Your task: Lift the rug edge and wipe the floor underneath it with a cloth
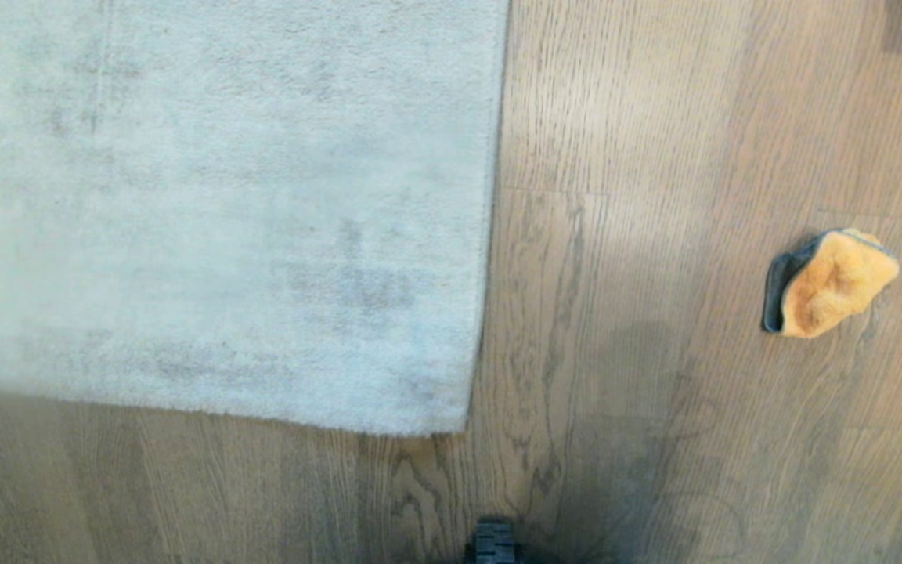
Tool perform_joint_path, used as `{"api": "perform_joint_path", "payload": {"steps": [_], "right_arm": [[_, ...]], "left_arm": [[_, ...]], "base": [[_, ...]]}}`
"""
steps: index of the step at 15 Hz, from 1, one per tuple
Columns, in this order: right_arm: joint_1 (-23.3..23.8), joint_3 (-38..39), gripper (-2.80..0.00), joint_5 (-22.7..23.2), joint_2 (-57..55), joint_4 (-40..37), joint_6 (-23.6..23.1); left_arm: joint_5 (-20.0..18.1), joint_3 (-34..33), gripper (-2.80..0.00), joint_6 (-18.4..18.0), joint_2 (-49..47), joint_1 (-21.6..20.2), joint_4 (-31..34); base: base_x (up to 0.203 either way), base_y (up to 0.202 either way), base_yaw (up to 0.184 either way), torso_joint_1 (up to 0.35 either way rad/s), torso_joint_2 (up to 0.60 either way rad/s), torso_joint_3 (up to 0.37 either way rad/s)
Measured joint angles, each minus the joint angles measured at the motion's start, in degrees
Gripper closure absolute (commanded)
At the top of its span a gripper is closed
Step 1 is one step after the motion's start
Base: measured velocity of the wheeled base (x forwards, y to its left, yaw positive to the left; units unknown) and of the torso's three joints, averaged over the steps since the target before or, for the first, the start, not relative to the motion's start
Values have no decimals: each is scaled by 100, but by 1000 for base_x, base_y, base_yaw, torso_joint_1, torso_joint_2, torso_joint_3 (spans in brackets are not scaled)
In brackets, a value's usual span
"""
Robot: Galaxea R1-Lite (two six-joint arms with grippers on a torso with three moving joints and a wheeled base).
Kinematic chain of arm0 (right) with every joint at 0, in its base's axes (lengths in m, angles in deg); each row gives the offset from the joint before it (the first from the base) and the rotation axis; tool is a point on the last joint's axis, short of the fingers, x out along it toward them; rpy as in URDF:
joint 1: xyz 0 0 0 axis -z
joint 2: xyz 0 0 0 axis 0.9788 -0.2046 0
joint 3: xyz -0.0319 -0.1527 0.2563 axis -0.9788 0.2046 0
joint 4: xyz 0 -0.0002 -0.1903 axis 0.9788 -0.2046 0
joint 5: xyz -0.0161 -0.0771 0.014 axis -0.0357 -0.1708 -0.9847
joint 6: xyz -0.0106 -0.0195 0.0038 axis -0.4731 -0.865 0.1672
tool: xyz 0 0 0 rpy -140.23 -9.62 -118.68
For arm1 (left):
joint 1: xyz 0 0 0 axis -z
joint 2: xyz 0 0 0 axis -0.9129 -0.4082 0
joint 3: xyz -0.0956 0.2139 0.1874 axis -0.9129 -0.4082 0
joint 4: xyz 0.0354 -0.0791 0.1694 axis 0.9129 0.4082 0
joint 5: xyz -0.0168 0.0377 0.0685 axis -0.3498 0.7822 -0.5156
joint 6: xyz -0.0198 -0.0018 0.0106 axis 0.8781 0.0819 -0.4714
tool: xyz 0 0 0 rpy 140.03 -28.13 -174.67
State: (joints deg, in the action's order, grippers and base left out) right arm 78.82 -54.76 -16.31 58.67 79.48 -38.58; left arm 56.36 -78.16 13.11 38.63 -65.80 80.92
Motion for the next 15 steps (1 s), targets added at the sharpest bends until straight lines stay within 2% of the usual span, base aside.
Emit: {"api": "perform_joint_path", "payload": {"steps": [4,15], "right_arm": [[0,0,0,1,0,0,-2],[0,0,0,1,0,0,1]], "left_arm": [[-84,2,0,-576,0,7,-6],[-89,2,0,-594,0,2,-17]], "base": [[0,0,0,0,0,0],[0,0,0,0,0,0]]}}
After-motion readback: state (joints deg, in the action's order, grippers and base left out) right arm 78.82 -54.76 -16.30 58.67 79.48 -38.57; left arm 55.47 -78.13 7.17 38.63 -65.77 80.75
